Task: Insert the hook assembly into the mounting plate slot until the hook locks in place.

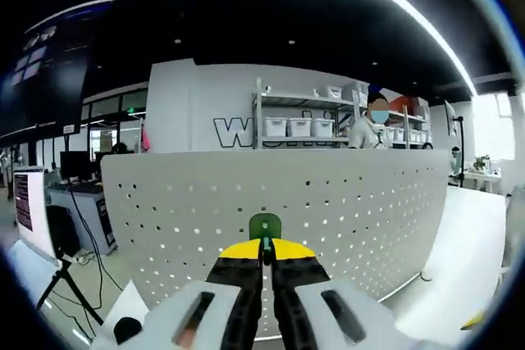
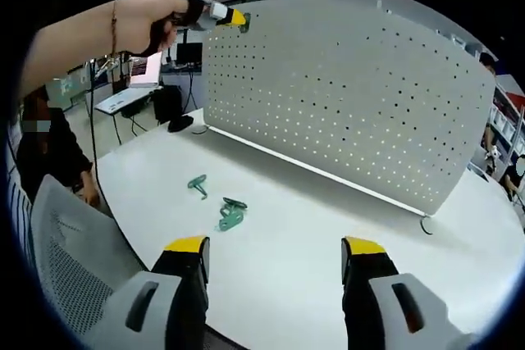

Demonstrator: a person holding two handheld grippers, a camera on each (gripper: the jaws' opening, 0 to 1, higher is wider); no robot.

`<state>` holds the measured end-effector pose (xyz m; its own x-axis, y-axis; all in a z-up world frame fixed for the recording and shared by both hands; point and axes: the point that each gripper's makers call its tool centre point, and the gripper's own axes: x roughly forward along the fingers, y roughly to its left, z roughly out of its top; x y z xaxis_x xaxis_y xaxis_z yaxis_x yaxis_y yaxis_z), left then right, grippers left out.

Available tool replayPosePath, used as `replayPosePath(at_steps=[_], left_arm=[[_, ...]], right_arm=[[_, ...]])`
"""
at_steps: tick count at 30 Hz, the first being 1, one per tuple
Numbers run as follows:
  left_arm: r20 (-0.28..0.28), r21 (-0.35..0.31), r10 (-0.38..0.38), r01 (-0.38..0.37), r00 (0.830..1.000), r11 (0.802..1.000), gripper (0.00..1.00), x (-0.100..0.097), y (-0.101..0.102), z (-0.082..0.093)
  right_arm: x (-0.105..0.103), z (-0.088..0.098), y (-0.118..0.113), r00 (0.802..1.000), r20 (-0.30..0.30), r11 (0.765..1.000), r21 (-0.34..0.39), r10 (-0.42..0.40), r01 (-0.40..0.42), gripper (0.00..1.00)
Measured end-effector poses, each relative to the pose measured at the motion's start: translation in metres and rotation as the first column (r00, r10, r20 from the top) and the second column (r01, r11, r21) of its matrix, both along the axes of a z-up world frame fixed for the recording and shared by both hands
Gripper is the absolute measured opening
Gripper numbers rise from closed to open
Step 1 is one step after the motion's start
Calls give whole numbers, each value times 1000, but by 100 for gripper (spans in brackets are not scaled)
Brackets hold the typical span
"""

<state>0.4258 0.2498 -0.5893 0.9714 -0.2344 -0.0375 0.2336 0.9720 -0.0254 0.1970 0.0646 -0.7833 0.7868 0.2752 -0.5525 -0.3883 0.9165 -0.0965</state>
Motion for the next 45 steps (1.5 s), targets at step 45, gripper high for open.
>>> replayPosePath(at_steps=[45], left_arm=[[-36,-59,34,-36,999,998,2,55,-21,10]], right_arm=[[10,-8,-4,999,-29,998,47,-38,40,60]])
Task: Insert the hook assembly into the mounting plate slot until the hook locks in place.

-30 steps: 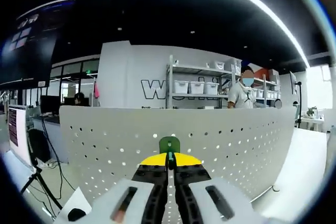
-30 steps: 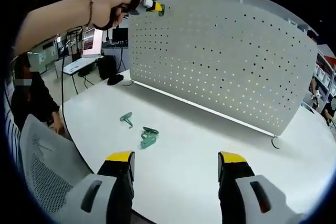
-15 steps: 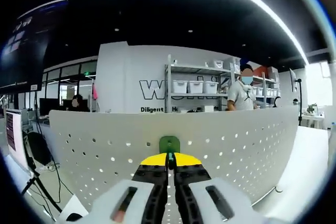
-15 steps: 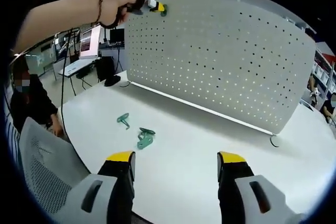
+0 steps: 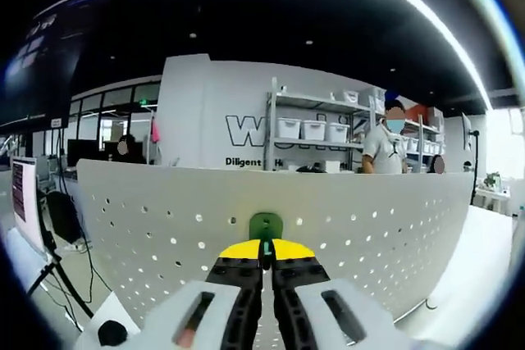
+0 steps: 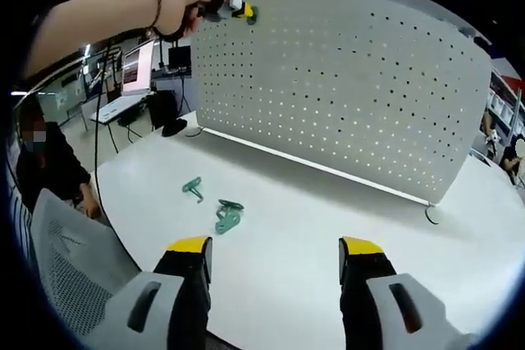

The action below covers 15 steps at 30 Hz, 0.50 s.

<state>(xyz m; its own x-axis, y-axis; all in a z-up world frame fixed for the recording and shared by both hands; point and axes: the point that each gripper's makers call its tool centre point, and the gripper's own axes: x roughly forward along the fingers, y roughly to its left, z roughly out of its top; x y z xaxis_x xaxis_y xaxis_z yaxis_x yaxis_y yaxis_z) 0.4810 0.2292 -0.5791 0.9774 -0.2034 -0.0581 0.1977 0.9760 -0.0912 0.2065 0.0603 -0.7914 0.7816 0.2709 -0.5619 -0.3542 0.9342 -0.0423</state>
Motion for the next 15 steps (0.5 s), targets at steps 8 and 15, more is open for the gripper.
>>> replayPosePath(at_steps=[8,15], left_arm=[[-51,-47,25,-27,998,999,1,2,-2,-5],[-38,-14,15,-15,999,1000,2,0,-2,-4]], right_arm=[[0,6,2,1000,17,1000,14,1,-1,59],[-5,5,-1,1000,13,1000,12,-6,6,59]])
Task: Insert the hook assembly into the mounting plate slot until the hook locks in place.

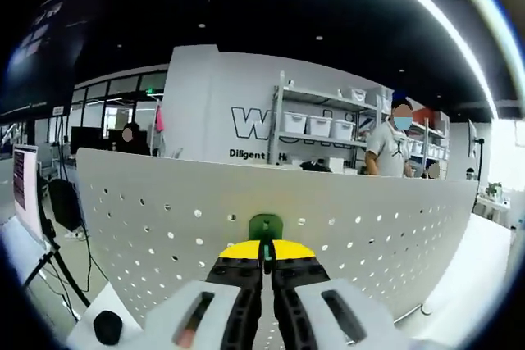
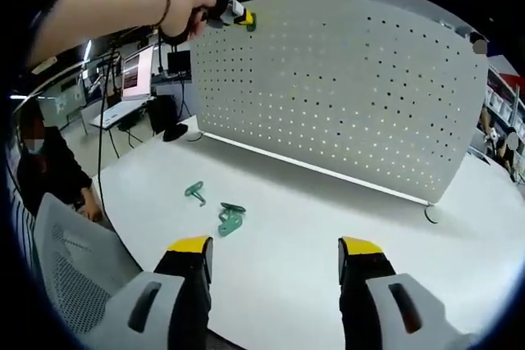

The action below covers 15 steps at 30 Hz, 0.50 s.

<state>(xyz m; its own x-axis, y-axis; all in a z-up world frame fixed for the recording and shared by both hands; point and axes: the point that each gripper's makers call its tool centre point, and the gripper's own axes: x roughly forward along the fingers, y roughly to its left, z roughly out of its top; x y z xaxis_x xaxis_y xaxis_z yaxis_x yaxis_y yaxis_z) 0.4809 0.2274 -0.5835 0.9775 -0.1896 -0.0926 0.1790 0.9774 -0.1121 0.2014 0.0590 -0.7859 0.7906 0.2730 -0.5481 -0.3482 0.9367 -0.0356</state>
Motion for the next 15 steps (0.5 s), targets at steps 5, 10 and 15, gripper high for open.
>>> replayPosePath(at_steps=[5,10,15], left_arm=[[-9,29,-44,44,999,999,4,-3,-1,0],[-19,32,-89,90,996,995,8,-15,-1,10],[4,91,-164,163,986,982,34,-33,-7,27]], right_arm=[[-1,2,-2,1000,4,1000,-7,0,0,60],[1,6,-2,1000,16,1000,-9,0,0,60],[4,9,-2,1000,25,1000,-4,-6,6,60]])
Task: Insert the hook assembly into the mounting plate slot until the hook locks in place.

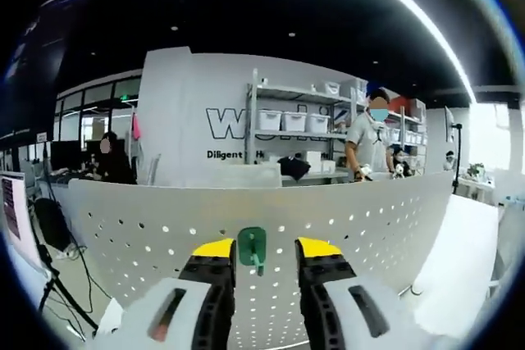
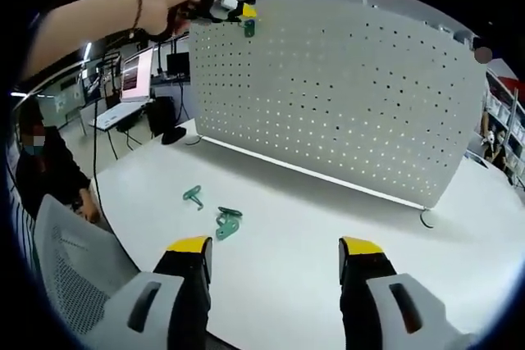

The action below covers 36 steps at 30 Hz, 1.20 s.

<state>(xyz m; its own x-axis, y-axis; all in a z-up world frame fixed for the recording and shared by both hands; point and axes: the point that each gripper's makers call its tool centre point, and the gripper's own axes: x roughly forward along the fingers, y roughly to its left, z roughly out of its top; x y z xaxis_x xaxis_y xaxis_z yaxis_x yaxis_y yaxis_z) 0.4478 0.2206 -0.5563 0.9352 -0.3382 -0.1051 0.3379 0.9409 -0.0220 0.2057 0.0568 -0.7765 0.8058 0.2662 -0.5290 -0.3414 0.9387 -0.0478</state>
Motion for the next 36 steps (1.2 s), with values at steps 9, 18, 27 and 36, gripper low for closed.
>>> replayPosePath(at_steps=[9,18,27,36], left_arm=[[-67,-8,-85,85,994,996,57,-39,12,-6],[-147,5,-159,162,976,987,62,-83,21,-35],[-270,18,-206,218,941,976,65,-127,31,-85],[-353,7,-197,213,915,977,63,-167,40,-127]], right_arm=[[0,5,8,1000,16,1000,-6,17,-16,60],[-4,6,16,999,18,999,-3,38,-38,60],[-7,7,21,998,20,998,-8,62,-62,59],[-10,7,27,997,16,997,-12,82,-82,59]])
